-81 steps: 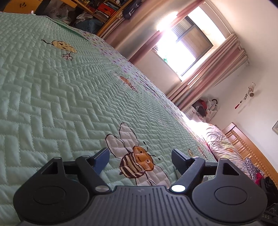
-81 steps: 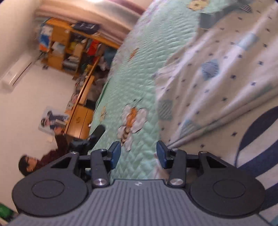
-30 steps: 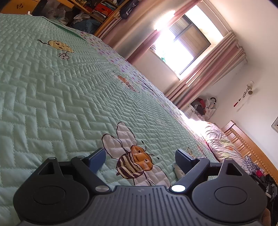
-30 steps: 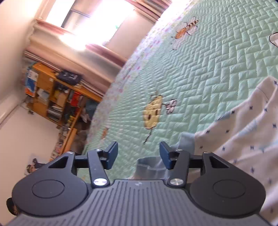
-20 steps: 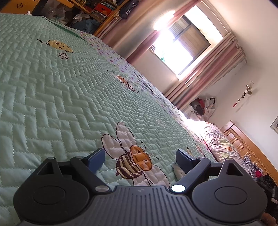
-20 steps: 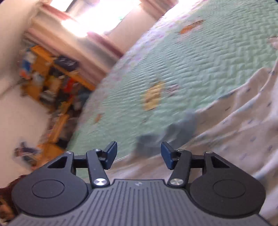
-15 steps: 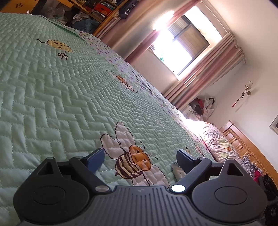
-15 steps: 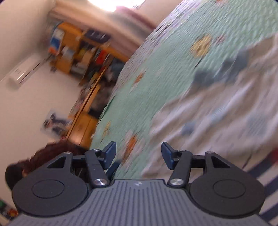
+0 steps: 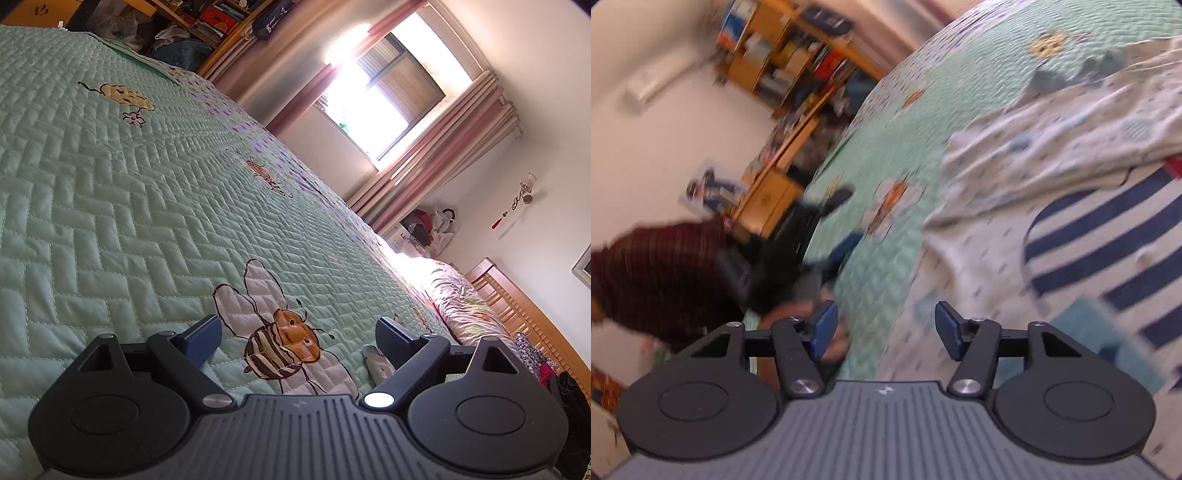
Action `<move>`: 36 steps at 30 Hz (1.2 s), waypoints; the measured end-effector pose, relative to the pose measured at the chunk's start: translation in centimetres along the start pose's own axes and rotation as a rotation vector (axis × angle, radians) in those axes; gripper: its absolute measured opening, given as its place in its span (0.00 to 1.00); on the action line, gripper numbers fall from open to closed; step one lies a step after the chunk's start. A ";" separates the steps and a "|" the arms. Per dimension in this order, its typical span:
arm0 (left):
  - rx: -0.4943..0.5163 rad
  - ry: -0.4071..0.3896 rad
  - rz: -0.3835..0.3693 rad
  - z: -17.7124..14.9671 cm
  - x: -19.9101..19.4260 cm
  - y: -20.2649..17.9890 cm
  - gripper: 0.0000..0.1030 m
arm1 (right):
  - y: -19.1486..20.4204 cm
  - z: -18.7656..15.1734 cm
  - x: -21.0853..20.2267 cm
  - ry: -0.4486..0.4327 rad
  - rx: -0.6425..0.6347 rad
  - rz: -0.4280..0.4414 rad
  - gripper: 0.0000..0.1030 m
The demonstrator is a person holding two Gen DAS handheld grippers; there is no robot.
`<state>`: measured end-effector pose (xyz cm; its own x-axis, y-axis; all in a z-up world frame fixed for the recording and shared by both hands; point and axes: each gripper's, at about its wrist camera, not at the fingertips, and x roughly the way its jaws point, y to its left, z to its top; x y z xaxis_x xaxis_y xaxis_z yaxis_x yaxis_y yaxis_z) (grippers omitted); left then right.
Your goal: Fold clothes
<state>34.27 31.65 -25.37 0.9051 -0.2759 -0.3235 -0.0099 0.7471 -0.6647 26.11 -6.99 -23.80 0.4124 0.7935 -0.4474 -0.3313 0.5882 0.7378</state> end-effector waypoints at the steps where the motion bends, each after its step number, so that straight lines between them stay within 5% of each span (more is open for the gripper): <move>1: 0.001 0.000 0.001 0.0 0.0 0.0 0.89 | 0.6 -0.9 0.5 0.044 -0.014 0.003 0.59; 5: -0.002 0.000 -0.001 0.0 0.0 0.1 0.89 | 3.0 -5.3 1.2 0.204 -0.078 0.103 0.59; 12: 0.000 0.001 0.000 0.0 0.1 0.0 0.89 | 1.3 -2.8 -0.3 -0.029 -0.047 -0.036 0.61; 14: 0.000 0.000 -0.001 0.0 0.1 0.0 0.89 | 0.9 -3.6 1.1 0.046 -0.002 0.018 0.61; 17: -0.002 0.000 -0.002 0.0 0.1 0.1 0.89 | 3.8 -5.8 2.6 0.167 -0.098 0.125 0.61; 20: -0.002 0.000 -0.001 0.0 0.1 0.0 0.89 | 4.3 -4.9 1.4 0.061 -0.116 0.106 0.61; 24: 0.000 0.001 0.000 -0.1 0.1 -0.1 0.89 | 2.2 -0.4 1.5 -0.096 -0.071 -0.038 0.62; 28: 0.000 0.000 0.000 -0.1 0.1 -0.2 0.89 | 0.4 -0.6 4.8 -0.005 0.067 0.053 0.62; 31: -0.001 0.001 -0.001 -0.1 0.2 -0.1 0.90 | 2.8 -2.4 5.9 0.066 -0.009 0.115 0.63; 34: -0.002 0.000 -0.002 -0.1 0.2 0.0 0.90 | 3.2 -1.7 4.4 -0.015 -0.039 0.122 0.63; 36: 0.000 0.000 0.000 -0.1 0.2 -0.1 0.90 | 2.2 -0.3 3.6 -0.104 -0.032 0.050 0.63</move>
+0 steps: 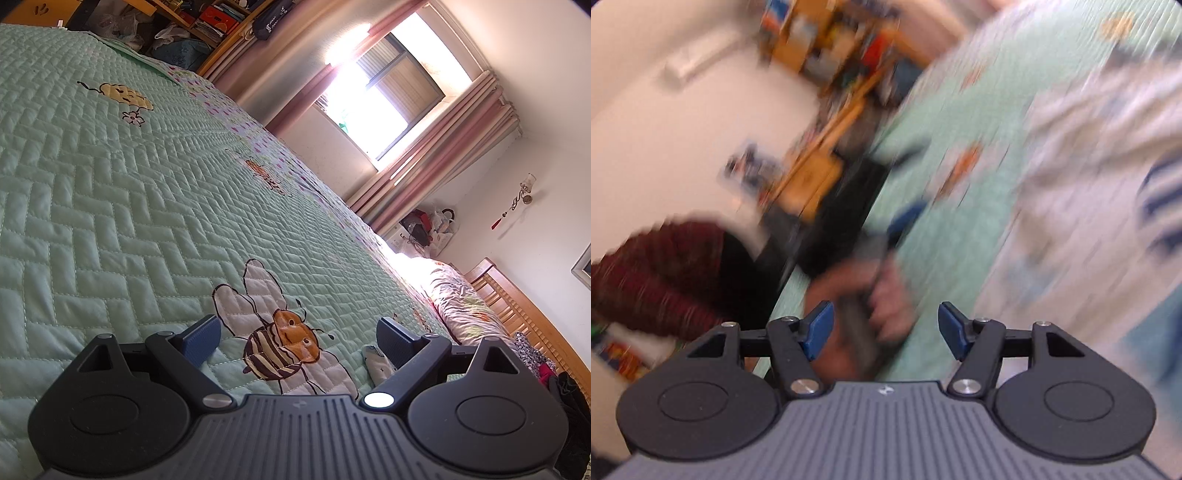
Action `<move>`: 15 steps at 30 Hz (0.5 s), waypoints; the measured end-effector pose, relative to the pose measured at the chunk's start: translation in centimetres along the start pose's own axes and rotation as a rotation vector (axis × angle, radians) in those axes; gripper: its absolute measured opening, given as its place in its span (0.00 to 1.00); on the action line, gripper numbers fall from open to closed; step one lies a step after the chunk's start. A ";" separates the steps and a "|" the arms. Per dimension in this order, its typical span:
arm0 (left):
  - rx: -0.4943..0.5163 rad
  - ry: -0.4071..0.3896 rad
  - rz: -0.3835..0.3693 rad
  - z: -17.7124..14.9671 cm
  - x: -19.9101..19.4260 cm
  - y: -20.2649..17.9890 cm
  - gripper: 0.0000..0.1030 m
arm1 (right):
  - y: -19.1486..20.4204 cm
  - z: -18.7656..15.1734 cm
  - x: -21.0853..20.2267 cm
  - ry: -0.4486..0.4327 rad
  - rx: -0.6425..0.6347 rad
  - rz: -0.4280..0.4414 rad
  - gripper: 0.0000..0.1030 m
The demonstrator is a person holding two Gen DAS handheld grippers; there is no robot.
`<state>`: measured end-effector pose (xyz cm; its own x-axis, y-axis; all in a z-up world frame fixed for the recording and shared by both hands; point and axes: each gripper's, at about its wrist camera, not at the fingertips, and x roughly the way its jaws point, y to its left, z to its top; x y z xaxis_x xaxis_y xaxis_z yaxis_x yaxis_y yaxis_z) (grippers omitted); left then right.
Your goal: Fold clothes
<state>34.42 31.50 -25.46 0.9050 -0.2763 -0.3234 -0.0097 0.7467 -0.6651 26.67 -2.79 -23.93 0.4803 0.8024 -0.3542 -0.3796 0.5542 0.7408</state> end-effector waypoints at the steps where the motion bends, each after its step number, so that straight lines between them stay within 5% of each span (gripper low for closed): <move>1: 0.000 0.000 0.000 0.0 0.0 0.0 0.90 | -0.7 0.7 0.0 -0.025 0.011 -0.033 0.63; 5: 0.000 -0.001 -0.001 0.0 0.0 0.1 0.90 | -2.6 0.7 2.5 0.057 0.121 -0.005 0.64; 8: -0.002 -0.001 -0.002 0.1 0.0 0.1 0.90 | 0.1 -1.0 3.0 0.150 0.006 0.068 0.63; 11: -0.001 0.000 -0.001 0.1 0.1 0.1 0.90 | 0.1 0.2 1.5 0.021 0.017 0.071 0.63; 13: -0.001 0.000 -0.001 0.1 0.1 0.1 0.90 | -1.0 1.9 1.2 -0.055 0.012 -0.013 0.64; 15: -0.001 0.000 -0.001 0.0 0.0 0.1 0.90 | -2.7 2.5 2.2 -0.023 0.093 -0.013 0.65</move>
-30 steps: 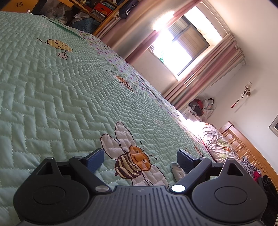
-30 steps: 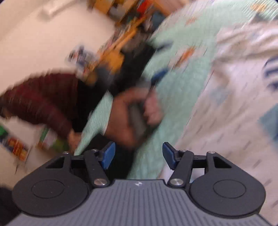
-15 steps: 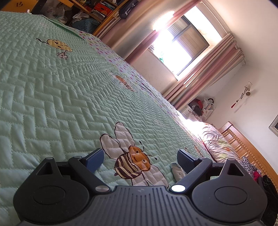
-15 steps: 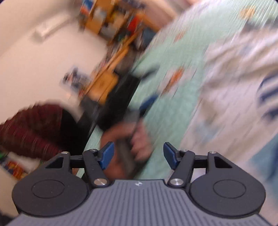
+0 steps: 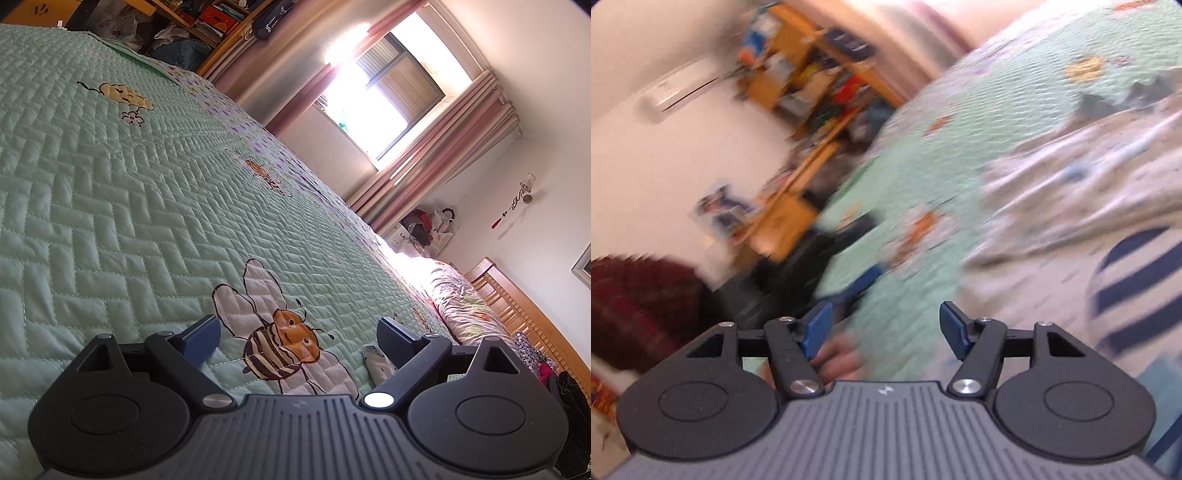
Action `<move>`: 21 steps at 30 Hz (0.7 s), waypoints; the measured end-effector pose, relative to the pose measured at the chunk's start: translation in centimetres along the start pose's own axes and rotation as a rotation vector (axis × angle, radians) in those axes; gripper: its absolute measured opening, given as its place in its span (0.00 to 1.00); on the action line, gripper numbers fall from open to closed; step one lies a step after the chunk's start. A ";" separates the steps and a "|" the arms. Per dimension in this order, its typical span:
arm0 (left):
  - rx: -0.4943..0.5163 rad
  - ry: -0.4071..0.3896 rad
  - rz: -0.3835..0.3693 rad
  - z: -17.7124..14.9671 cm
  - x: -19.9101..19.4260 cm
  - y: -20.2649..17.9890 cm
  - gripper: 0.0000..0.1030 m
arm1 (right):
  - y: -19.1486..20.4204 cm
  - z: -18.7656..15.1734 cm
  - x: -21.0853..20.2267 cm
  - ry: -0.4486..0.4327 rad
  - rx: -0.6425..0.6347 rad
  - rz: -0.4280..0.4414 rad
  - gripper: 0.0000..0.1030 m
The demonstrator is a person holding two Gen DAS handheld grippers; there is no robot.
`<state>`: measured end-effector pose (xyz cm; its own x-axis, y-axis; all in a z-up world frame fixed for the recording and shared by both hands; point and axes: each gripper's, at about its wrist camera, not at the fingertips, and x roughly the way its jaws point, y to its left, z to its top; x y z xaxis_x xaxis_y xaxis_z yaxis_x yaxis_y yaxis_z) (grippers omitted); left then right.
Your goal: Fold clothes
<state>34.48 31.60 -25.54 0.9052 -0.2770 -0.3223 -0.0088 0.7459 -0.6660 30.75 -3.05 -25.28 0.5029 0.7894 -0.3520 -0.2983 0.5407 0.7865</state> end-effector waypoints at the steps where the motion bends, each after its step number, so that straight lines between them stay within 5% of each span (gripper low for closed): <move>1: -0.001 0.000 -0.001 0.0 0.0 0.1 0.90 | -0.9 0.2 0.7 0.029 0.051 0.011 0.65; 6: -0.001 0.000 -0.002 0.0 0.0 0.0 0.90 | 0.9 -1.1 1.0 0.120 -0.029 0.131 0.65; 10: 0.000 0.000 -0.001 0.0 0.0 0.0 0.91 | 0.2 -0.9 -1.7 0.024 -0.014 0.073 0.65; 12: 0.000 -0.001 0.000 0.0 0.0 0.0 0.91 | -0.2 -1.9 -1.8 0.080 -0.007 0.028 0.65; 16: -0.002 -0.002 -0.003 0.0 -0.1 0.0 0.91 | 2.3 -5.5 -1.7 0.238 -0.090 0.098 0.65; 21: 0.000 -0.001 -0.001 -0.1 0.0 0.0 0.91 | 2.1 -5.9 -5.6 0.162 -0.068 0.058 0.66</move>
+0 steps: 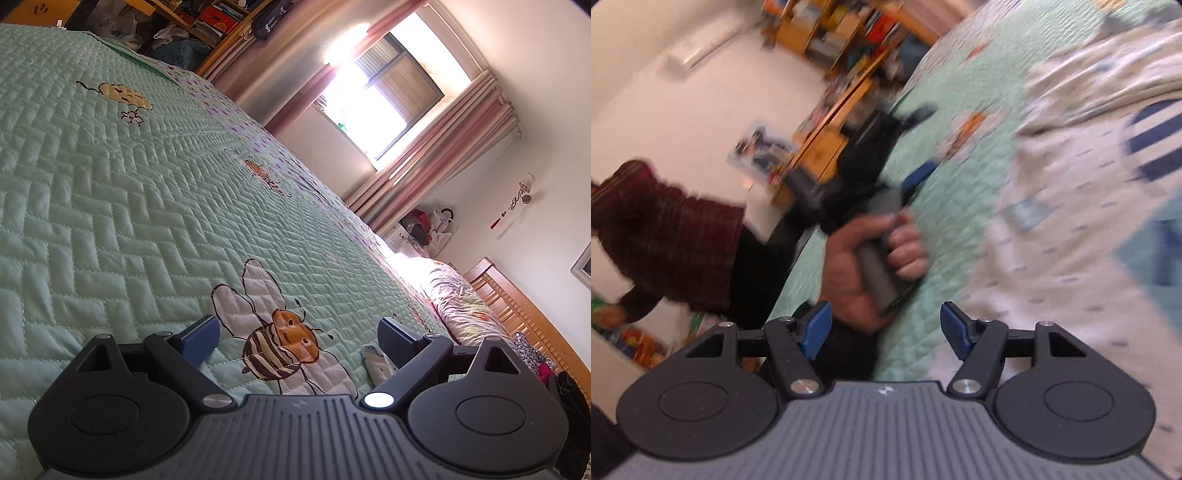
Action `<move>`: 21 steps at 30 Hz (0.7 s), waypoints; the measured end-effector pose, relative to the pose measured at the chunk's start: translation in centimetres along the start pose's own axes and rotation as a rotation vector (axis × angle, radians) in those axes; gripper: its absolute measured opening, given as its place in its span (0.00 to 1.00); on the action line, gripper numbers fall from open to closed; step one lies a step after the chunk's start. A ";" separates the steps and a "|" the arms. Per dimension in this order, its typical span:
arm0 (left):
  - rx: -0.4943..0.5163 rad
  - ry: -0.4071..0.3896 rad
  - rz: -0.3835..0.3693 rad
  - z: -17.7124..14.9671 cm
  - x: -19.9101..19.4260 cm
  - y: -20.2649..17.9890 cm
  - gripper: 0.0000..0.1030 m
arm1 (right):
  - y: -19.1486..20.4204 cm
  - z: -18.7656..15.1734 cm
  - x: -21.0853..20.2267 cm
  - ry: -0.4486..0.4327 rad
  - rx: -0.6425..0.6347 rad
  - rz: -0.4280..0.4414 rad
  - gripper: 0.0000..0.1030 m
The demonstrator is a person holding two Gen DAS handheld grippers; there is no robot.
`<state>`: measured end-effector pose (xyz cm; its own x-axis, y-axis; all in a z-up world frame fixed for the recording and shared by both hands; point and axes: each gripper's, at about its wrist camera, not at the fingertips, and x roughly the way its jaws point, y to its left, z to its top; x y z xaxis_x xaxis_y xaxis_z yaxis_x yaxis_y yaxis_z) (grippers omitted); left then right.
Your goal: Fold clothes
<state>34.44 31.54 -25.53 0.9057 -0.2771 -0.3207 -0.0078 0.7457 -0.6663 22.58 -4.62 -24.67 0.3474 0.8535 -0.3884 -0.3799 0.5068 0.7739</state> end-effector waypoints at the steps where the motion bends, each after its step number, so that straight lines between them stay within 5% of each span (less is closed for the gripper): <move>1: 0.001 0.000 0.000 0.0 0.0 0.0 0.91 | -0.1 -0.5 0.1 0.037 0.009 -0.010 0.66; 5: -0.003 -0.001 -0.004 0.1 -0.1 0.2 0.91 | 2.7 -3.9 1.6 0.222 -0.039 0.087 0.66; 10: 0.002 0.000 -0.002 0.0 0.0 0.2 0.91 | 3.0 -6.6 -1.9 0.188 -0.001 0.097 0.66; 14: 0.000 -0.005 -0.013 -0.1 -0.1 0.2 0.92 | 5.2 -9.0 -0.5 0.312 -0.040 0.127 0.66; 17: -0.007 -0.015 -0.028 -0.1 -0.4 0.4 0.92 | 6.0 -8.4 -2.5 0.220 -0.069 0.078 0.66; 21: -0.018 -0.021 -0.030 -0.4 -1.7 0.3 0.92 | 3.0 -6.1 -9.7 0.013 0.090 -0.012 0.66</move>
<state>32.73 32.01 -25.51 0.9142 -0.2868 -0.2862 0.0124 0.7259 -0.6877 12.84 -10.63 -21.69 0.3396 0.8495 -0.4039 -0.2967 0.5042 0.8110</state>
